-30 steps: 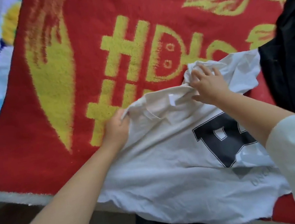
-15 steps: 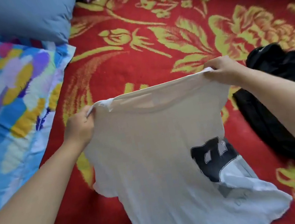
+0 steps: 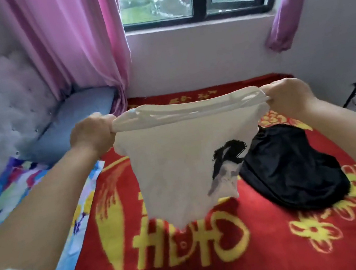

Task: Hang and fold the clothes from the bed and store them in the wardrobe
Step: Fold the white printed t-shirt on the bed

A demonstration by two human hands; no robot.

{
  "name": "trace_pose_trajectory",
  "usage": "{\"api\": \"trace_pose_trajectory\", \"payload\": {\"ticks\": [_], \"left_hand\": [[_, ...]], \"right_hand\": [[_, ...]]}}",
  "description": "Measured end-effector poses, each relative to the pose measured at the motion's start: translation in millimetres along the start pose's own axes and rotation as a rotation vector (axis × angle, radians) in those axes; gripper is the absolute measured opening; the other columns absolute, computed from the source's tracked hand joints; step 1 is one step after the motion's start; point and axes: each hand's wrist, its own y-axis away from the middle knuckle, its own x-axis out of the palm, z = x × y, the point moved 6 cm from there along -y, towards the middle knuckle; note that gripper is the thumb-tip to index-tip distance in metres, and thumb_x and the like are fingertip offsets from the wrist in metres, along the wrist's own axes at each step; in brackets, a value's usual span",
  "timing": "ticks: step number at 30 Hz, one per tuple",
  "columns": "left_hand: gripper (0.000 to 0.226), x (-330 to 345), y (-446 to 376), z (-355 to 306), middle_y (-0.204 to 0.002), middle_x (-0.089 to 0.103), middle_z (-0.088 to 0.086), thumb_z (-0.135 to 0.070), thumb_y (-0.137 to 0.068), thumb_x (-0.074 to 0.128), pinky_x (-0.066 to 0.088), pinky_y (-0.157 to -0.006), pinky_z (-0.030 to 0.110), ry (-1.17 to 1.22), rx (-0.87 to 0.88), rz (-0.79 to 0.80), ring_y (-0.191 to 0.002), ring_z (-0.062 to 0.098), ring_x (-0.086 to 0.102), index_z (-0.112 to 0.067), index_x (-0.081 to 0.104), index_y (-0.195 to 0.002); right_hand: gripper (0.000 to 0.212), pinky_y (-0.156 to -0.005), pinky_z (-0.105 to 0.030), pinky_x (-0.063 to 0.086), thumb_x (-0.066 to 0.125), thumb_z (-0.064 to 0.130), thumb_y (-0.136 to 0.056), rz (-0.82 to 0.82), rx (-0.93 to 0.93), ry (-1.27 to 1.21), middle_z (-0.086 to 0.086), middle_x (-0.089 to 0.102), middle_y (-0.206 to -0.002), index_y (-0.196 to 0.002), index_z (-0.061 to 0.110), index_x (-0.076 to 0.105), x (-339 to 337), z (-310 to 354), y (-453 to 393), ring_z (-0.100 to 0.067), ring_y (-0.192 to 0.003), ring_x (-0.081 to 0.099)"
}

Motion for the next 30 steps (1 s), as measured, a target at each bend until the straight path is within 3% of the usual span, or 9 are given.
{"api": "trace_pose_trajectory", "payload": {"ticks": [2,4,6,8,11,13,18,24,30], "left_hand": [[0.026,-17,32,-18,-0.102,0.061,0.017,-0.022,-0.090,0.041,0.038,-0.068,0.031,-0.063,-0.029,0.173,-0.094,0.035,0.056,-0.009,0.062,-0.095],[0.020,-26,73,-32,-0.094,0.060,0.010,-0.020,-0.092,0.048,0.034,-0.066,0.026,-0.091,-0.027,0.423,-0.085,0.027,0.052,-0.009,0.063,-0.098],[0.024,-31,120,-38,-0.095,0.059,0.008,-0.023,-0.093,0.052,0.038,-0.060,0.022,-0.100,-0.018,0.687,-0.077,0.020,0.050,-0.005,0.063,-0.105],[0.023,-36,165,-41,-0.102,0.064,0.009,-0.022,-0.092,0.055,0.039,-0.050,0.009,-0.099,-0.017,0.877,-0.063,0.014,0.052,-0.004,0.062,-0.104],[0.022,-33,222,-39,-0.108,0.066,0.015,-0.021,-0.090,0.058,0.048,-0.063,0.015,-0.083,-0.076,1.035,-0.064,0.013,0.059,-0.002,0.063,-0.100],[0.019,-35,244,-36,-0.099,0.069,0.013,-0.019,-0.087,0.063,0.053,-0.071,0.027,-0.020,-0.133,1.052,-0.076,0.022,0.067,-0.002,0.064,-0.096],[0.012,-58,262,-25,-0.069,0.065,0.002,-0.015,-0.083,0.067,0.052,-0.059,0.026,0.092,-0.234,0.967,-0.061,0.017,0.061,-0.008,0.062,-0.074],[0.007,-63,237,2,-0.086,0.061,0.003,-0.021,-0.083,0.067,0.046,-0.078,0.030,0.173,-0.306,0.728,-0.085,0.020,0.058,-0.017,0.062,-0.082],[0.025,-17,194,32,-0.080,0.052,0.012,-0.016,-0.084,0.064,0.033,-0.061,0.030,0.220,-0.327,0.496,-0.082,0.024,0.048,-0.012,0.051,-0.064]], "right_hand": [[0.030,-0.060,-0.032,0.041,0.054,-0.002,-0.082,0.026,0.168,-0.220,-0.007,0.055,-0.063,-0.059,0.014,0.044,-5,-16,42,-0.028,-0.066,0.059],[0.042,-0.069,-0.034,0.037,0.046,-0.003,-0.088,0.154,0.173,-0.527,0.003,0.039,-0.059,-0.054,0.018,0.033,-4,-15,83,-0.021,-0.066,0.043],[0.042,-0.065,-0.030,0.032,0.054,0.004,-0.089,0.358,0.152,-0.692,0.004,0.037,-0.059,-0.051,0.016,0.039,-9,-4,124,-0.017,-0.062,0.037],[0.036,-0.055,-0.023,0.033,0.060,0.019,-0.088,0.586,0.100,-0.631,0.005,0.046,-0.058,-0.054,0.017,0.048,-17,6,169,-0.011,-0.056,0.042],[0.026,-0.053,-0.015,0.042,0.066,0.029,-0.084,0.808,0.094,-0.615,0.013,0.058,-0.057,-0.060,0.023,0.060,-30,13,215,-0.005,-0.055,0.052],[0.017,-0.062,-0.021,0.051,0.069,0.028,-0.082,0.885,0.107,-0.646,0.006,0.066,-0.071,-0.067,0.022,0.065,-39,18,232,-0.010,-0.062,0.061],[0.016,-0.075,-0.034,0.055,0.072,0.035,-0.077,0.819,0.093,-0.590,-0.001,0.067,-0.084,-0.075,0.020,0.065,-54,26,226,-0.023,-0.079,0.066],[0.033,-0.054,-0.023,0.037,0.065,0.032,-0.083,0.643,0.087,-0.418,-0.006,0.057,-0.088,-0.100,0.003,0.065,-48,34,184,-0.021,-0.079,0.052],[0.021,-0.046,-0.023,0.032,0.051,0.021,-0.091,0.600,0.166,-0.271,-0.002,0.050,-0.073,-0.093,0.003,0.063,9,49,137,-0.021,-0.070,0.048]]}}
